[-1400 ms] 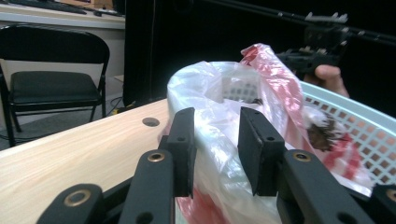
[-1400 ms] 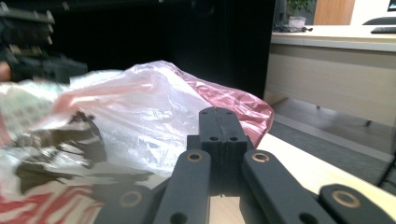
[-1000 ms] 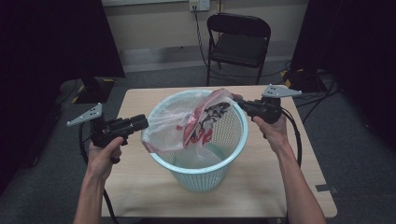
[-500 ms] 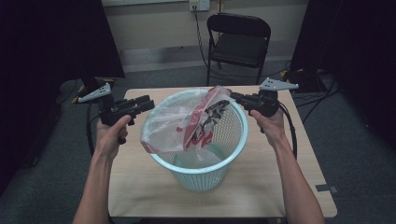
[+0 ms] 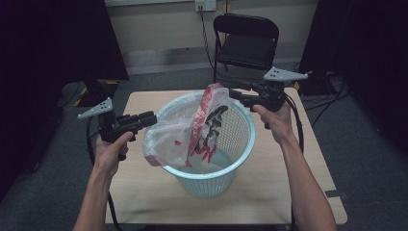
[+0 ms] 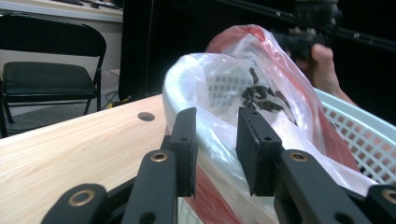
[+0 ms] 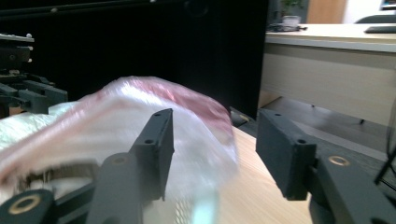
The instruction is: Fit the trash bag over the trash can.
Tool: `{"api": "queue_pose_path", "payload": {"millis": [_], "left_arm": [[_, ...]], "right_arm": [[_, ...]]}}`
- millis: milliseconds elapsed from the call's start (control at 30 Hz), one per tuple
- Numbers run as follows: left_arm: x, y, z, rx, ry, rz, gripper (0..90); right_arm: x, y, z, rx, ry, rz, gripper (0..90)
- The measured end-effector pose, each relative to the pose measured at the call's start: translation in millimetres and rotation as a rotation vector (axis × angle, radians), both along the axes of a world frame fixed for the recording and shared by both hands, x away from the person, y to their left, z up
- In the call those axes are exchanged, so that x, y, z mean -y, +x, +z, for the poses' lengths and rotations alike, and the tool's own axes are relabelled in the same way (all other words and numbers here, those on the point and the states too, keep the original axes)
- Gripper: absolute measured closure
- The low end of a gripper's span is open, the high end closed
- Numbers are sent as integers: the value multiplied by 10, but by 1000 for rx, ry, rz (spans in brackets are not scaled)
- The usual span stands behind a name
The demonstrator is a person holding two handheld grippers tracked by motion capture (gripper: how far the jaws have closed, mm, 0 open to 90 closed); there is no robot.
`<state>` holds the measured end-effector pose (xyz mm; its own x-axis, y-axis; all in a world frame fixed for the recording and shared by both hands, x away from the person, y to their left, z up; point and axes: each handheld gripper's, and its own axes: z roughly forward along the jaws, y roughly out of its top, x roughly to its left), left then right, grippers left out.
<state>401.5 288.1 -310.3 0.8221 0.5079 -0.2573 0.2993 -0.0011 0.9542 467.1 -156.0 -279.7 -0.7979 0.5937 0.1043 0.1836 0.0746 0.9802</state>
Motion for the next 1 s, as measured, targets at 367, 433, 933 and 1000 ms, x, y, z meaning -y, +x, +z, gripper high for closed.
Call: {"api": "queue_pose_path", "payload": {"millis": [367, 433, 933, 1000], "left_arm": [[138, 359, -34, -48, -16, 4, 624], [144, 324, -23, -35, -10, 11, 681], [34, 74, -65, -11, -45, 24, 693], [21, 38, -70, -9, -49, 29, 694]], "right_arm": [[-291, 159, 20, -14, -95, 118, 667], [-287, 148, -8, -6, -111, 126, 810], [191, -155, -294, 31, 18, 19, 900], [257, -169, -343, 29, 57, 20, 900]]}}
